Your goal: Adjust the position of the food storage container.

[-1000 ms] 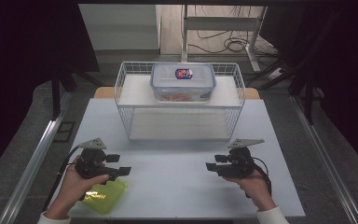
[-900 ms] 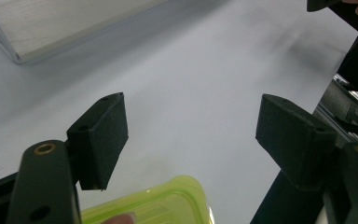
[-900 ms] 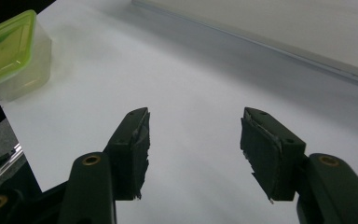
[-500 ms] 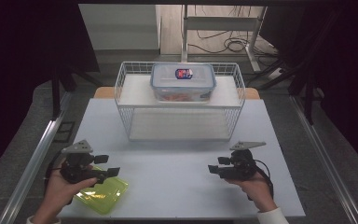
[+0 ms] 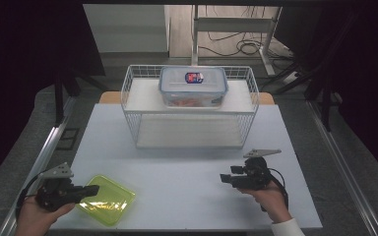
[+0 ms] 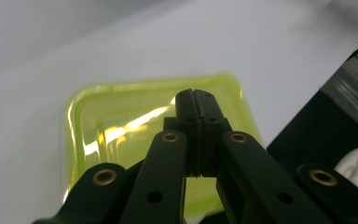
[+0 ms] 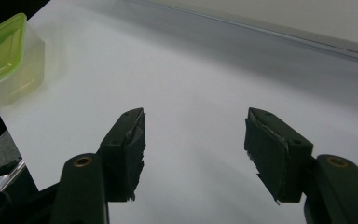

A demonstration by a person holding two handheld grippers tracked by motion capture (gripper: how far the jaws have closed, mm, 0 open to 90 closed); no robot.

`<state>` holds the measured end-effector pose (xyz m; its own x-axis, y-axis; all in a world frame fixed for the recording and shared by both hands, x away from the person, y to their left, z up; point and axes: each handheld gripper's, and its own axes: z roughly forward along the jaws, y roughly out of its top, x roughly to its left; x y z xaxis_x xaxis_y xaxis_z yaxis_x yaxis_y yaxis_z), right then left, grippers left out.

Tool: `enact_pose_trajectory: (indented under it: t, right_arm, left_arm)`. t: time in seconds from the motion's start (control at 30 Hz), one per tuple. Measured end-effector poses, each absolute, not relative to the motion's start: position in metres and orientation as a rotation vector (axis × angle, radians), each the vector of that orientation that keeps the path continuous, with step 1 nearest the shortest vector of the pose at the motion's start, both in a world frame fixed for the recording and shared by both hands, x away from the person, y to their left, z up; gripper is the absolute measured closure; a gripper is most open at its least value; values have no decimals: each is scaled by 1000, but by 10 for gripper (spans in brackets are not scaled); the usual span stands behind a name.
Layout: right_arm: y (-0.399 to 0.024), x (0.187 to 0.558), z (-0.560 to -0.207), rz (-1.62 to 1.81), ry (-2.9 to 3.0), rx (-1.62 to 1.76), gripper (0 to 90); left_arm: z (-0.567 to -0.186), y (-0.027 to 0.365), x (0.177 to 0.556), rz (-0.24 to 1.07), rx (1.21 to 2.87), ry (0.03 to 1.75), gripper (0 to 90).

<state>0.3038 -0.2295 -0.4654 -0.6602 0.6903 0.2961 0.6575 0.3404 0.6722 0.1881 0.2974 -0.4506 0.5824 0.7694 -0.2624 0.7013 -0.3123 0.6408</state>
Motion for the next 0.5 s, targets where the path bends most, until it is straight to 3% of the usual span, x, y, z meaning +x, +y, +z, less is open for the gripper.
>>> enact_pose_trajectory:
  t: [0.27,0.5]
  right_arm:
    - [-228,307,-468,1238,2542,1295,378]
    - [-225,310,-467,1245,2536,1302,376]
  left_arm:
    - [-476,333,156,101,2110,1311,900]
    - [-500,328,152,31,2164,1331,900]
